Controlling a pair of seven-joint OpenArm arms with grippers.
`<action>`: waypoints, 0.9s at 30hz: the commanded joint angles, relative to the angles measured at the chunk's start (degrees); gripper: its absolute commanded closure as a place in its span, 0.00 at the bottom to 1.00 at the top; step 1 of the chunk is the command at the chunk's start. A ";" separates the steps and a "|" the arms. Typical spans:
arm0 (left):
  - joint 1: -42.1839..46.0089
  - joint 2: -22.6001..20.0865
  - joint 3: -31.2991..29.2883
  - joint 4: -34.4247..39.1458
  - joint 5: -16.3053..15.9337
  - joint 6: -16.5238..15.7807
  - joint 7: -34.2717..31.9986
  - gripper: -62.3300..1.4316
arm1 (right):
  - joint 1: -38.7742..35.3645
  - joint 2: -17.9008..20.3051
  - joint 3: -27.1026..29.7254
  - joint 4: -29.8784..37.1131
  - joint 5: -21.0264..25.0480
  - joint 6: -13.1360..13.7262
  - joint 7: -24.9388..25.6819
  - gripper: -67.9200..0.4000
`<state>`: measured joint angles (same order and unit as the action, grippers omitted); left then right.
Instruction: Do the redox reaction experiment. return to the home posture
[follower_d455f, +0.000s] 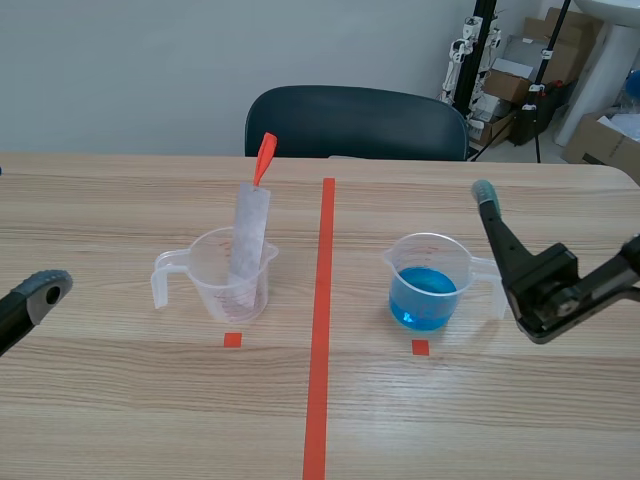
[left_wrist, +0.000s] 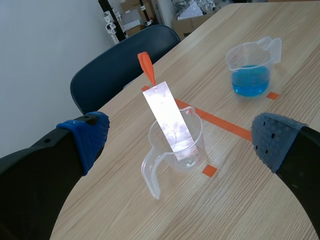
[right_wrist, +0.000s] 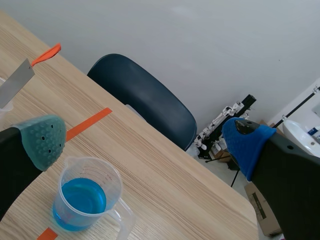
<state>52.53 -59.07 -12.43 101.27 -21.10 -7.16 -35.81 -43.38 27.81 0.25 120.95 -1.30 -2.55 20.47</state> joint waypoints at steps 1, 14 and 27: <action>-0.33 0.13 -0.13 0.81 -0.59 0.13 -0.81 0.04 | 0.35 0.28 0.07 0.83 -0.04 -0.44 0.42 0.00; -0.33 0.13 -0.13 0.81 -0.57 0.11 -0.81 0.04 | 0.35 0.28 0.07 0.83 -0.04 -0.44 0.42 0.00; -0.33 0.13 -0.13 0.81 -0.57 0.13 -0.79 0.04 | 0.35 0.28 0.07 0.83 -3.26 -0.44 0.44 0.00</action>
<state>52.53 -59.07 -12.43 101.27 -21.10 -7.16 -35.81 -43.38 27.79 0.25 120.95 -4.91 -2.55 20.47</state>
